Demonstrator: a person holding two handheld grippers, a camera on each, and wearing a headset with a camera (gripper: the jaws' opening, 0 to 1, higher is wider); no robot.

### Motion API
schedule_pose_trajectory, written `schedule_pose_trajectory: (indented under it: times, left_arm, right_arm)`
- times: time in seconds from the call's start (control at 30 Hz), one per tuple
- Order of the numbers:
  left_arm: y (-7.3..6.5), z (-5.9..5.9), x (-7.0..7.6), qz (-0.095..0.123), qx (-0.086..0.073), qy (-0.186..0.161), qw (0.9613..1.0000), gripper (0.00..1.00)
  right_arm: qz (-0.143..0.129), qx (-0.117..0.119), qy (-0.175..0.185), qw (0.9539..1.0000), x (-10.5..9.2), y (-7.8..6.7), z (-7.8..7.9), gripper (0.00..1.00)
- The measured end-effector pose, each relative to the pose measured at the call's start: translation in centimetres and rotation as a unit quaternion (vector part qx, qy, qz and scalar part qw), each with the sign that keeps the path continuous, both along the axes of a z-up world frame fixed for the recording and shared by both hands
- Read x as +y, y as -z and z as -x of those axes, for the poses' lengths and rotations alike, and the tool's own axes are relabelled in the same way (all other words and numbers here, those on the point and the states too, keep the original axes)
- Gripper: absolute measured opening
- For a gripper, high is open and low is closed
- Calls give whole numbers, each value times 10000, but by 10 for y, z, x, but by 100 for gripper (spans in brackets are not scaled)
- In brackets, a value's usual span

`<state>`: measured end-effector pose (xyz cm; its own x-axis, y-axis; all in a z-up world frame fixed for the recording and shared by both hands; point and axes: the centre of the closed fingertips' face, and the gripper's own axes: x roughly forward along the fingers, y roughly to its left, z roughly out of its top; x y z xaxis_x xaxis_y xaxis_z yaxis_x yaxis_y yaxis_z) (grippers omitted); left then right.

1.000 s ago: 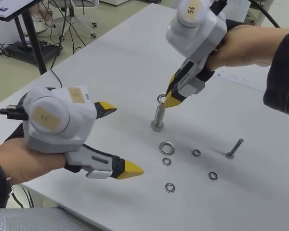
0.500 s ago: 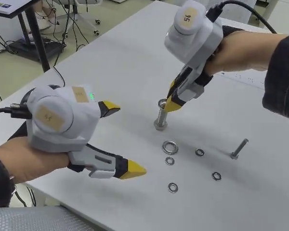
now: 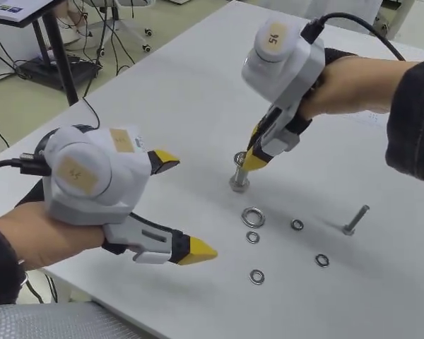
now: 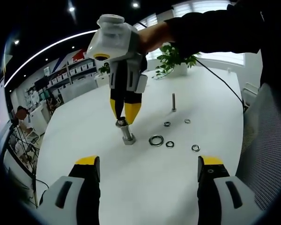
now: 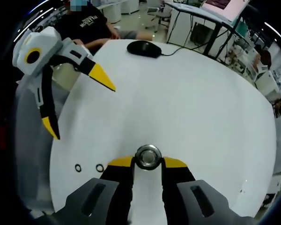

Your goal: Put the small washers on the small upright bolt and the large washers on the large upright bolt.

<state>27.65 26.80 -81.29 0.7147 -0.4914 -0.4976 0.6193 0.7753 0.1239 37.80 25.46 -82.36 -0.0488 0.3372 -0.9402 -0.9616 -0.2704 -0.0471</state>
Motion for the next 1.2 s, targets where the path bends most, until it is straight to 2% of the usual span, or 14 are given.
schedule_pose_trajectory:
  times: [0.7,1.2]
  left_arm:
    - [1,1,1,14,28,1,10000,85]
    - [3,1,-1,15,55,8,10000,84]
  right_arm:
    - [35,120,222,9997,2,32,-3,23]
    - [71,160,223,9996,-1,42,0,23]
